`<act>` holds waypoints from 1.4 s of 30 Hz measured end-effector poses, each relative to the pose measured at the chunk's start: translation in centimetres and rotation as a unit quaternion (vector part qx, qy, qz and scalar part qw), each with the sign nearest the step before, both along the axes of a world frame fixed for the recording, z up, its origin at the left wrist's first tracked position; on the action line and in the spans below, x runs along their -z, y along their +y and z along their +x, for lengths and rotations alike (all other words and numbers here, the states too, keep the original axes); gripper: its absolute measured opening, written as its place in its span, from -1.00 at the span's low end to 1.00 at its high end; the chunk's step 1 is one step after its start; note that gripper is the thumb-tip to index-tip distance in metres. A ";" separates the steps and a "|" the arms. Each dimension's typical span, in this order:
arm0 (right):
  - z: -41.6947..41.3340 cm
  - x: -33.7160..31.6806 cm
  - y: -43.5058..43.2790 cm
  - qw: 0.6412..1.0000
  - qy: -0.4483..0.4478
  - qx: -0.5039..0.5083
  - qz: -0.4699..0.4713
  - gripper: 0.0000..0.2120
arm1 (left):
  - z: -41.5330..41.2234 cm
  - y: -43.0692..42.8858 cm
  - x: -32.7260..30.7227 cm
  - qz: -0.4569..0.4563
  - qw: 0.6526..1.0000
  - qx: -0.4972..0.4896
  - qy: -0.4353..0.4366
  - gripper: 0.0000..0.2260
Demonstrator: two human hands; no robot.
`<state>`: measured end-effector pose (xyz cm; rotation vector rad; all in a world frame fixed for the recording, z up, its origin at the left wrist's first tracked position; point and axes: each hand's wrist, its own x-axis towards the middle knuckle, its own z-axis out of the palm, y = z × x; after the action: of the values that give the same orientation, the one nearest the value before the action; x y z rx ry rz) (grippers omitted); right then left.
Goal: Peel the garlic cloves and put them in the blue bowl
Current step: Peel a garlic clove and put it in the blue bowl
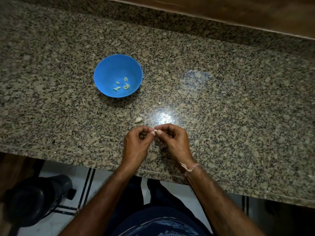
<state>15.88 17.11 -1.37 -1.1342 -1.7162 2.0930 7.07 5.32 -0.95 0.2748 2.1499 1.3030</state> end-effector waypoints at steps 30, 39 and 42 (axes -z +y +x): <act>-0.5 -0.3 0.1 0.958 -0.020 0.086 -0.273 -0.88 | -0.1 0.5 0.9 -0.035 0.999 0.033 -0.016 -0.96; -0.5 -0.2 0.8 0.946 -0.001 0.125 -0.299 -0.87 | -0.2 0.5 1.2 -0.061 0.998 0.008 0.018 -0.93; -0.2 -0.2 0.7 0.957 -0.009 0.100 -0.274 -0.85 | -0.5 0.6 1.1 -0.051 0.998 0.007 0.039 -0.93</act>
<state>15.68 17.82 -1.21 -1.3945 -0.9835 2.4949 6.60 5.88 -2.02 0.3016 2.2672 1.1885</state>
